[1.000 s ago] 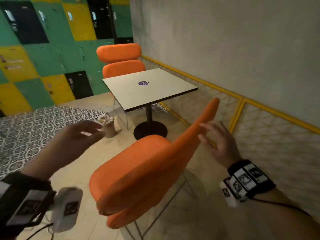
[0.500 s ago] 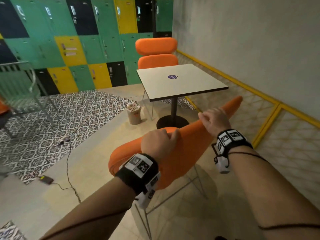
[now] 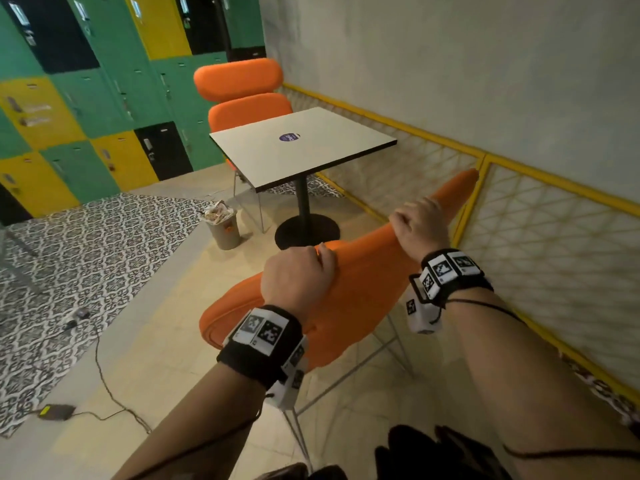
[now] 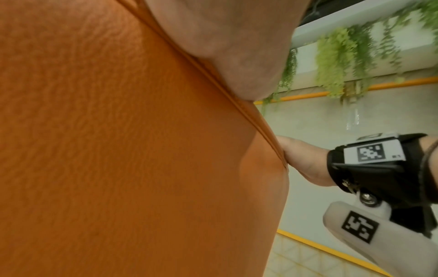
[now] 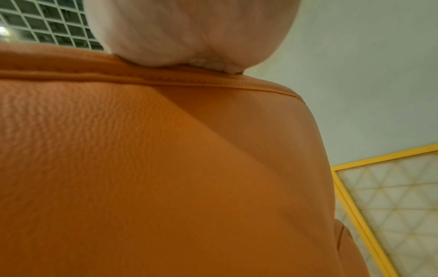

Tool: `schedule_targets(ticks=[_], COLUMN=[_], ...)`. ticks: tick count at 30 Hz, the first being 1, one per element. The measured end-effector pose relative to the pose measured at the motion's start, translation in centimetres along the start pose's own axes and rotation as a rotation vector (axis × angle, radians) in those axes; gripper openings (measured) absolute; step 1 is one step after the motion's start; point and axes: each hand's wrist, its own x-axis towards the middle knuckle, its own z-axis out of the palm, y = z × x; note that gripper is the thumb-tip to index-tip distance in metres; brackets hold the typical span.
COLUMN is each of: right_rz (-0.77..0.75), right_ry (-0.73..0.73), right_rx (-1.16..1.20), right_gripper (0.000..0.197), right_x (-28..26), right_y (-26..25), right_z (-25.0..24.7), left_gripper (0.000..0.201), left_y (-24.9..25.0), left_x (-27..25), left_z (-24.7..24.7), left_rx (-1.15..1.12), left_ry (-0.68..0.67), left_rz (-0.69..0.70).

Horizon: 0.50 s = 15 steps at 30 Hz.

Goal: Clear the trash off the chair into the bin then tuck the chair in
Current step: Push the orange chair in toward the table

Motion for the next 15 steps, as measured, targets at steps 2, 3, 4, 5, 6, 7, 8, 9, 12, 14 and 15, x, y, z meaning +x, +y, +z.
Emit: schedule_targets(ticks=[2,3,4,5,6,7,8,9,12,14,15], right_rz=[0.041,0.063,0.088,0.109,0.123,0.127,0.122,0.117,0.086,0.018,-0.007], right_ry=[0.040,0.049,0.059,0.074,0.101,0.135,0.170,0.194,0.197,0.200,0.202], right_rx=[-0.040,-0.059,-0.074,-0.087,-0.099,-0.109,-0.119,-0.122,-0.135,-0.118,-0.114], right_gripper=[0.042,0.040,0.039,0.039,0.039,0.038,0.035,0.033,0.038,0.043,0.044], right_x=[-2.0,-3.1,-4.3,-5.5,-6.8,-8.0,-9.2,-10.3,-12.8,-13.9,-14.2], right_y=[-0.4,-0.7,-1.2,-1.6,-2.2,-2.7,-3.3,-3.9,-4.6,-4.6,-4.4], right_z=[-0.9,-1.5,-2.0,-2.6,-3.2,-3.7,-4.2,-4.6,-5.6,-6.1,-6.3], left_gripper=[0.054,0.054,0.053,0.052,0.051,0.049,0.048,0.048,0.048,0.047,0.046], left_y=[-0.6,-1.0,-1.4,-1.9,-2.3,-2.8,-3.3,-3.8,-5.3,-6.2,-6.5], left_x=[-0.7,-1.1,-1.6,-2.0,-2.5,-3.0,-3.4,-3.7,-4.1,-4.1,-4.0], left_z=[-0.2,-0.4,-0.4,-0.5,-0.6,-0.7,-0.8,-0.9,-1.1,-1.2,-1.2], left_rx=[-0.015,-0.023,-0.034,-0.052,-0.071,-0.086,-0.095,-0.103,-0.134,-0.145,-0.146], left_ry=[0.003,0.009,0.014,0.016,0.018,0.020,0.026,0.031,0.049,0.067,0.082], left_rz=[0.061,0.090,0.118,0.147,0.176,0.204,0.233,0.261,0.331,0.358,0.372])
